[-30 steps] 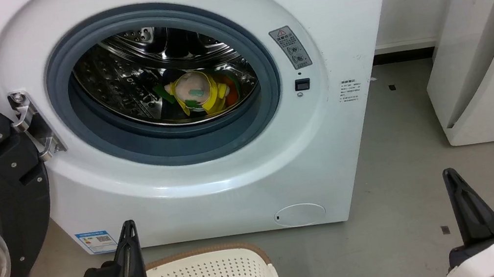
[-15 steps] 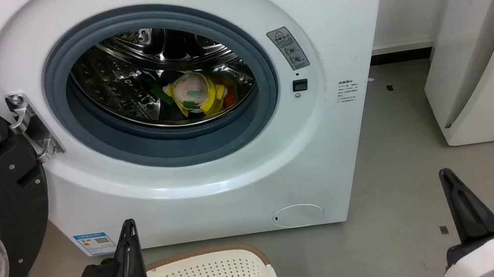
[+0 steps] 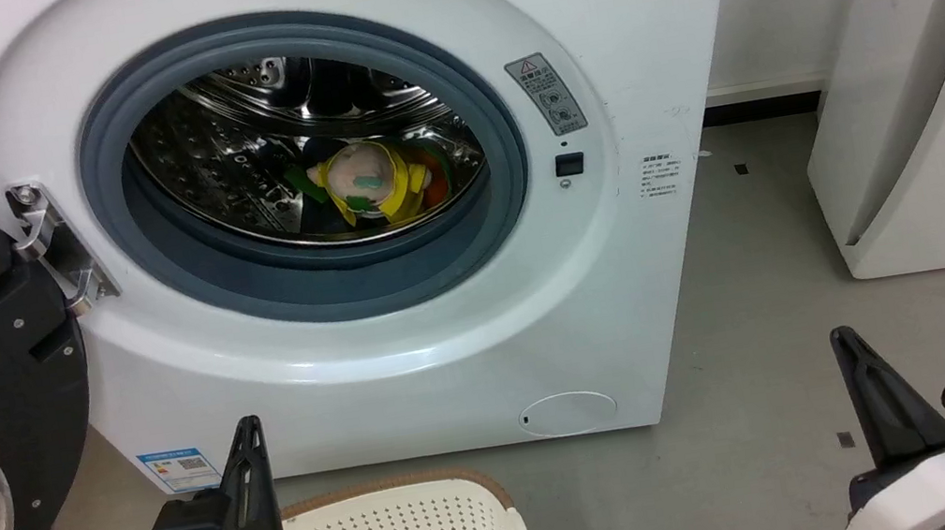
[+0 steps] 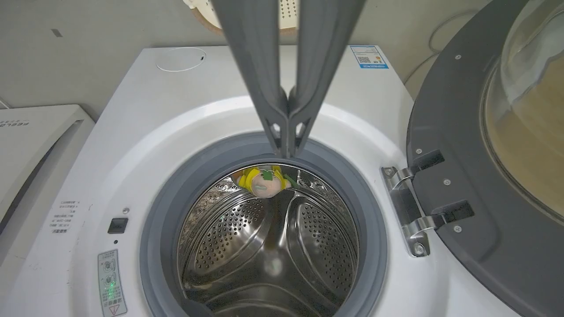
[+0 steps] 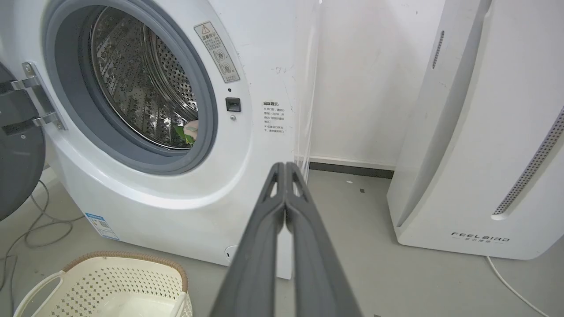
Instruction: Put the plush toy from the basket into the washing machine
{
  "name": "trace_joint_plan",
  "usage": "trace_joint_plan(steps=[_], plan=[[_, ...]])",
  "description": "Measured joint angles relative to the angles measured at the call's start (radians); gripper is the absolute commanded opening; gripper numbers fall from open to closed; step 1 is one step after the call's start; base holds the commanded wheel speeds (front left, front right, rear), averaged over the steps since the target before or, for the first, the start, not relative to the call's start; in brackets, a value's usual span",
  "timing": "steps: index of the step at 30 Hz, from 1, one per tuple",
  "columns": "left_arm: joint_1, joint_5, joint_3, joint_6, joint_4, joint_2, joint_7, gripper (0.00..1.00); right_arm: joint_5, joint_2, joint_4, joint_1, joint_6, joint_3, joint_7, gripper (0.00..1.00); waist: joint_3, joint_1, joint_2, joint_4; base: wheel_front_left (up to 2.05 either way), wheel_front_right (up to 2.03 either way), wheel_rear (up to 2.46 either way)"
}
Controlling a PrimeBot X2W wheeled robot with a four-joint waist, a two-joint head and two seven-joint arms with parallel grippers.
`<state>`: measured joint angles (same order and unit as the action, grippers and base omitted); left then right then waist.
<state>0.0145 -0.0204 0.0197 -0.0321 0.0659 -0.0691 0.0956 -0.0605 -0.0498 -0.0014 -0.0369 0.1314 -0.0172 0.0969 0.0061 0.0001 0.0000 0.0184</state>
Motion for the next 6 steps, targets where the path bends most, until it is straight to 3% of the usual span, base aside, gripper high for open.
trace_joint_plan(steps=[6], plan=[[0.0,0.001,-0.002,0.001,-0.009,0.002,-0.015,0.0,0.008,0.0,0.0,0.002,0.0,0.002,-0.016,0.0,-0.001,0.0,0.0,-0.002,0.0,0.0,0.0]])
